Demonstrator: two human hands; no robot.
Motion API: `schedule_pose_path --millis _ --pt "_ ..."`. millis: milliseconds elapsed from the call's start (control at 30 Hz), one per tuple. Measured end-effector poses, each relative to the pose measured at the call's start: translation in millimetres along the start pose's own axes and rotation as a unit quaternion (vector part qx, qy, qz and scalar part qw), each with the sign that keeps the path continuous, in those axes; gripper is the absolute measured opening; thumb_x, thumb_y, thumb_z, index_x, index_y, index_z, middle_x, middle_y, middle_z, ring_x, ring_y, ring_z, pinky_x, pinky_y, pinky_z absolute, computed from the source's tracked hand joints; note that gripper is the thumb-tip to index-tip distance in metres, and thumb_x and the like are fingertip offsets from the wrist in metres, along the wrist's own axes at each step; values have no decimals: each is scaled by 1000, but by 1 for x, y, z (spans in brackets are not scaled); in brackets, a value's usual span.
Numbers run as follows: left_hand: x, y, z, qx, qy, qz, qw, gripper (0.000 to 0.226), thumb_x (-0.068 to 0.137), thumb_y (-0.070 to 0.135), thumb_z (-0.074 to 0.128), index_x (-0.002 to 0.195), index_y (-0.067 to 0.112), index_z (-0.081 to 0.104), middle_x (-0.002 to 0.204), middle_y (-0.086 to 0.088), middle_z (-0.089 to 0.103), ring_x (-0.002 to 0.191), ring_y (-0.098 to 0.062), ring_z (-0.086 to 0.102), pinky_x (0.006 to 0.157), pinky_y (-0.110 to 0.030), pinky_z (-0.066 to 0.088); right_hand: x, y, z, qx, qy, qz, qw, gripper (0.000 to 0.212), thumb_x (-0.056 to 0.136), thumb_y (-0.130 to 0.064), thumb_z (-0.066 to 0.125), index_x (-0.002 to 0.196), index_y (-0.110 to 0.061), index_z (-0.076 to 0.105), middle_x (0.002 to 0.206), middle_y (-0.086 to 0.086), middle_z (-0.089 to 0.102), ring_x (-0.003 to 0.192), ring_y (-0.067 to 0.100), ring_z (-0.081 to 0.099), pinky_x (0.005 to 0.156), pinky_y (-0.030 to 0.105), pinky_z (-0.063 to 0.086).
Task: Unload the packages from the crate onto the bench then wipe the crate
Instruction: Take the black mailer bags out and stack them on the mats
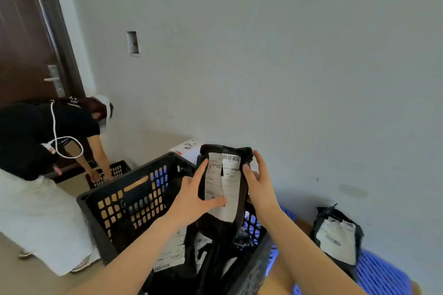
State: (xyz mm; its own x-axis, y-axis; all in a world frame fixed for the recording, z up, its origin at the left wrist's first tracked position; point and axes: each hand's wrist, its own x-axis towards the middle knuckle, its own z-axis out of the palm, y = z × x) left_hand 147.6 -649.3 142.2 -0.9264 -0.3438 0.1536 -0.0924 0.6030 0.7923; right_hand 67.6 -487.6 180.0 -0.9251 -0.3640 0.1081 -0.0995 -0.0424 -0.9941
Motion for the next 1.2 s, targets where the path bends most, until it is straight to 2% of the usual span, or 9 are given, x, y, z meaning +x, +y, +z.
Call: schedule_pose_path --millis 100,200,333,433,533,667,800,933,1200 --pt "-6 40 35 -27 10 20 999 108 71 53 80 144 58 1 124 6 27 115 -10 32 103 -32 35 -24 -8 -45 -3 32 -30 999 55 95 -28 56 138 -51 30 113 -1 61 102 15 64 87 39 54" --pt "-6 74 71 -52 23 24 998 112 67 55 82 149 51 5 126 5 24 120 -12 31 111 -36 31 -48 -12 -89 -29 60 -63 996 62 89 -9 60 134 -45 37 125 -5 51 102 11 61 82 26 53" --pt "-3 112 120 -52 12 59 997 112 65 62 79 149 51 7 132 -1 34 127 -17 33 109 -40 35 -71 -12 -141 -88 121 -88 985 64 81 0 60 126 -42 43 127 -4 41 110 10 54 80 16 49" --pt "-2 139 152 -46 0 92 995 102 70 55 79 150 45 16 130 0 37 115 -9 36 101 -33 37 -81 -10 -176 -127 151 -87 976 68 80 -3 61 131 -43 40 117 -9 40 108 2 50 86 17 48" --pt "2 157 181 -37 -1 95 995 88 79 47 75 150 34 24 122 2 37 114 -12 45 95 -27 40 -84 -3 -211 -192 145 -60 969 80 82 -7 63 140 -47 27 110 -17 42 102 1 50 79 15 50" --pt "16 165 219 -28 -54 94 994 83 85 41 72 152 26 25 127 -2 39 122 -17 46 98 -24 39 -83 16 -250 -221 163 -14 961 93 79 0 62 142 -50 15 121 -15 47 107 5 51 67 7 46" --pt "33 158 257 -3 -128 116 985 78 85 35 72 150 28 28 124 2 41 109 -12 50 96 -24 45 -75 39 -278 -225 179 36 957 99 79 7 57 149 -41 8 126 -18 45 95 -4 51 58 6 47" --pt "61 147 290 27 -192 140 971 62 84 20 73 140 23 46 119 8 46 107 -6 47 90 -14 37 -52 65 -300 -237 192 61 950 95 85 6 52 148 -41 -1 124 -21 39 102 -1 50 62 4 47" --pt "114 105 353 56 -244 96 963 61 84 24 73 139 23 46 136 1 46 124 -14 47 100 -19 34 5 139 -321 -260 281 149 912 80 87 -1 59 149 -34 22 124 -3 36 103 6 42 62 4 42"
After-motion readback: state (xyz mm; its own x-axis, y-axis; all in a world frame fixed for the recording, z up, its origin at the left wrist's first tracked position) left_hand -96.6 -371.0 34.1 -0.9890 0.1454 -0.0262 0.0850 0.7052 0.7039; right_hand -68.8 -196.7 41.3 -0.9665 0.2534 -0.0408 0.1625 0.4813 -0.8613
